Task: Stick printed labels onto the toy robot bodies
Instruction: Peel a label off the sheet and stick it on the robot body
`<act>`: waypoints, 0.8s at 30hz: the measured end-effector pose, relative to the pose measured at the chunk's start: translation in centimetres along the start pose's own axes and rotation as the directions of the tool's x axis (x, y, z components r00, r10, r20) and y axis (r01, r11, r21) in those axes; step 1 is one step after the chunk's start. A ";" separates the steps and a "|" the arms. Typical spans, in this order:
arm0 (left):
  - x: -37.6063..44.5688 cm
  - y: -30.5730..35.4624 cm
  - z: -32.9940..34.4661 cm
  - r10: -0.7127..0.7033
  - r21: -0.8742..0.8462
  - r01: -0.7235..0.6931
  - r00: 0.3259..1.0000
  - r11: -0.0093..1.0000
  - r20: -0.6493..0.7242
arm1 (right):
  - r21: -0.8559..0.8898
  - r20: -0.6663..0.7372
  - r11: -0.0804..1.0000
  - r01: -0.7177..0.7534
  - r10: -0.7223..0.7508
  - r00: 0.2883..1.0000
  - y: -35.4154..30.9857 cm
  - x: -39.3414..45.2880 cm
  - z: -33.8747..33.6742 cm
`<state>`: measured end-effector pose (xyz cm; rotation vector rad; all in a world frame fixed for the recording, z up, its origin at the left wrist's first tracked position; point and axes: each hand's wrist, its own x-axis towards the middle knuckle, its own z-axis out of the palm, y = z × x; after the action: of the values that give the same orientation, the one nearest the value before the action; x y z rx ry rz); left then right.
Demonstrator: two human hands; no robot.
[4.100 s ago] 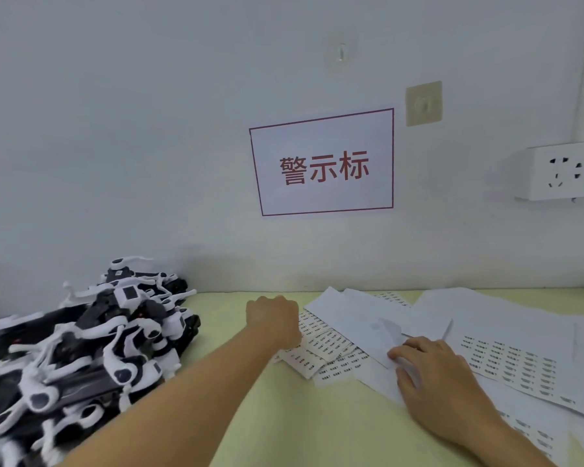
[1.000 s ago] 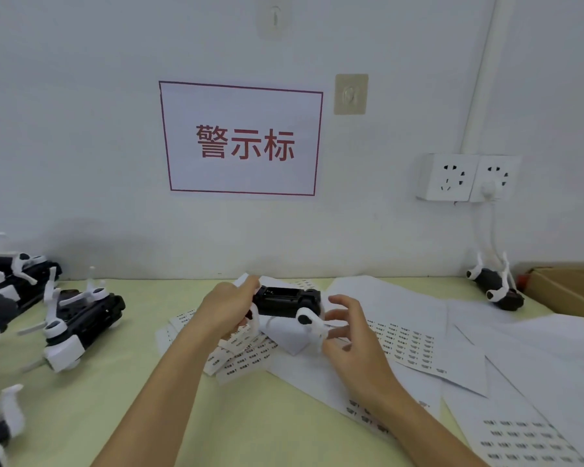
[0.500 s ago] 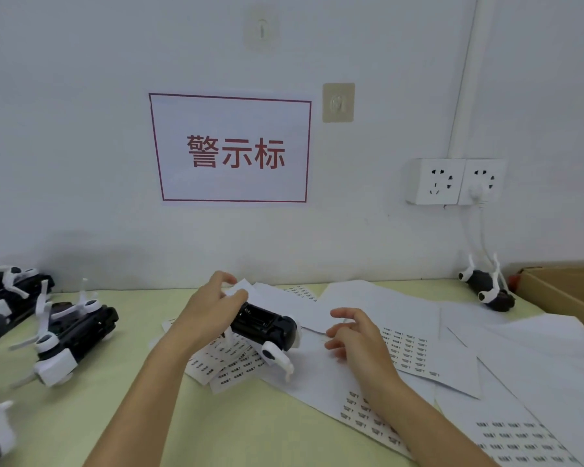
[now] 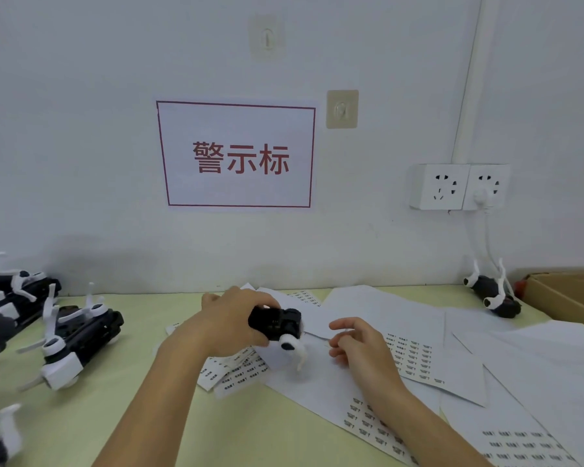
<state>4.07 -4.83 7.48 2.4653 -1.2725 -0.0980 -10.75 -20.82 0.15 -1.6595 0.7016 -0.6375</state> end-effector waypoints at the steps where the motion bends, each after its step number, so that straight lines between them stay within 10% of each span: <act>1: 0.1 -0.1 0.0 -0.007 -0.011 0.006 0.999 1.000 -0.037 | -0.006 0.002 1.000 0.004 -0.004 1.000 0.0 0.0 0.0; 11: 1.4 0.1 2.3 -0.030 0.236 0.076 0.980 0.969 -0.195 | -0.027 0.037 0.999 0.018 -0.017 0.999 -0.6 -0.2 0.1; 19: 1.5 6.3 5.0 0.326 0.183 -0.272 0.839 0.945 -0.436 | 0.191 -0.207 0.963 0.192 -0.151 0.967 -1.0 -0.3 -0.3; 24: 0.5 7.7 11.1 0.303 -0.048 -0.319 0.929 0.946 -0.215 | 0.111 -0.218 0.975 0.190 -0.163 0.962 -2.4 1.0 -2.6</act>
<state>-4.05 -12.45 -0.14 2.1100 -1.5135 0.1784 -11.72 -22.85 3.06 -1.5576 0.6488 -0.9767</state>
